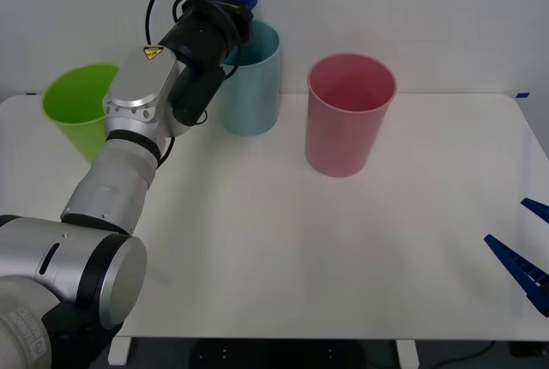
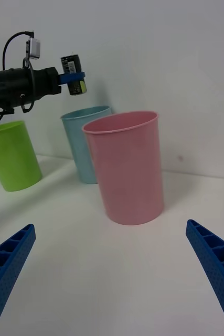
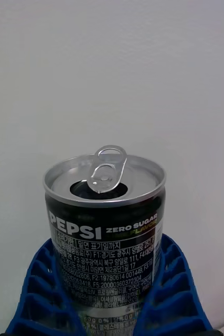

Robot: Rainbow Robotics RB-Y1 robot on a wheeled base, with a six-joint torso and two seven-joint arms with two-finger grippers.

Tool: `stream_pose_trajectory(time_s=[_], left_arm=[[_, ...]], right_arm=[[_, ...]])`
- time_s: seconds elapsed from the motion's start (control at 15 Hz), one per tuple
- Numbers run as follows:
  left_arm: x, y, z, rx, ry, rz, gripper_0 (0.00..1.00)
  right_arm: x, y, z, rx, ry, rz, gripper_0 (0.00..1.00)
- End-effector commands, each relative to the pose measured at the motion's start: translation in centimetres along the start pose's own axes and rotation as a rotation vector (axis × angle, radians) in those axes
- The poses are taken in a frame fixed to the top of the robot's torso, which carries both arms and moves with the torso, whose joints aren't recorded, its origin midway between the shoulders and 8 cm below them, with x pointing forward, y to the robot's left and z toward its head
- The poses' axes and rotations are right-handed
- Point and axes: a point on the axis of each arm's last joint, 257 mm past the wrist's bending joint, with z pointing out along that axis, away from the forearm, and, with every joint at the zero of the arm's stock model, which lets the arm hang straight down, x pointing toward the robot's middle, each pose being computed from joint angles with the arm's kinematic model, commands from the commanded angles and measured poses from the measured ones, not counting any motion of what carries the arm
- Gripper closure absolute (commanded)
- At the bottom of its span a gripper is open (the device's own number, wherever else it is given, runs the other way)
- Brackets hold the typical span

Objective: Grasp the object on the table and drop it into the matching bin: aluminum can to the light blue bin, PET bottle to the pink bin.

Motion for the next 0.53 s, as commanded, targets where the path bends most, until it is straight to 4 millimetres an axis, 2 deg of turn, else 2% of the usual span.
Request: stream_pose_trajectory(time_s=[0.07, 0.13, 0.53], left_arm=[[0.0, 0.14, 0.0, -0.005, 0.0, 0.001, 0.12], [0.0, 0.18, 0.0, -0.007, 0.0, 0.001, 0.0], [-0.02, 0.26, -0.05, -0.007, -0.003, -0.017, 0.0]], right_arm=[[0.0, 0.0, 0.0, 0.0, 0.0, 0.0, 0.0], [0.0, 0.0, 0.0, 0.0, 0.0, 0.0, 0.0], [0.0, 0.0, 0.0, 0.0, 0.0, 0.0, 0.0]])
